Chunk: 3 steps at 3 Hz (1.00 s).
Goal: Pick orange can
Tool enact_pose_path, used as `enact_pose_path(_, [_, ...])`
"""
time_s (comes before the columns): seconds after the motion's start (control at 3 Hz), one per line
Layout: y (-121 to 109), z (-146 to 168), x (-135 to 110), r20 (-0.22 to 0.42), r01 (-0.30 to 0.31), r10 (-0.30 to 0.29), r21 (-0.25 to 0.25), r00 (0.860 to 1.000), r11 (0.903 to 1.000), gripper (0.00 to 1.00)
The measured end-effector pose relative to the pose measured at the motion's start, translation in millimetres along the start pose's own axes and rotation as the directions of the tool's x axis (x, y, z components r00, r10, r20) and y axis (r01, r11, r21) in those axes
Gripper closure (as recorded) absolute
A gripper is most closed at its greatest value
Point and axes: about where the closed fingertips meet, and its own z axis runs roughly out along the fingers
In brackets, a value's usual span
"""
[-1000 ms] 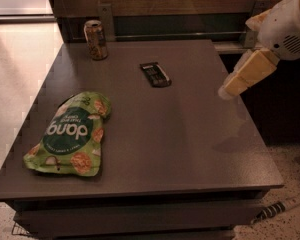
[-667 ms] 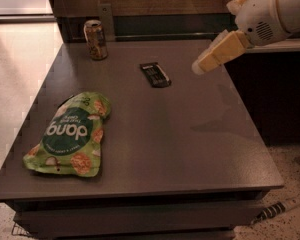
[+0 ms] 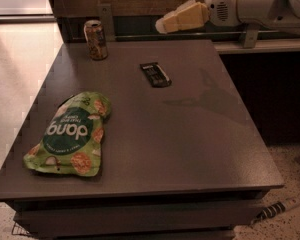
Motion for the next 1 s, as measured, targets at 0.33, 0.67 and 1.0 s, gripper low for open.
enact_pose_path(0.33, [-2,20,-7,0.055,-0.054,0.054,-0.006,0.997,0.9985,0.0])
enact_pose_path(0.67, [-1,21,-7,0.055,-0.054,0.054,-0.006,0.997,0.9985,0.0])
enact_pose_path(1.0, [-7,55,4,0.051,-0.062,0.062,-0.006,0.997,0.9981,0.0])
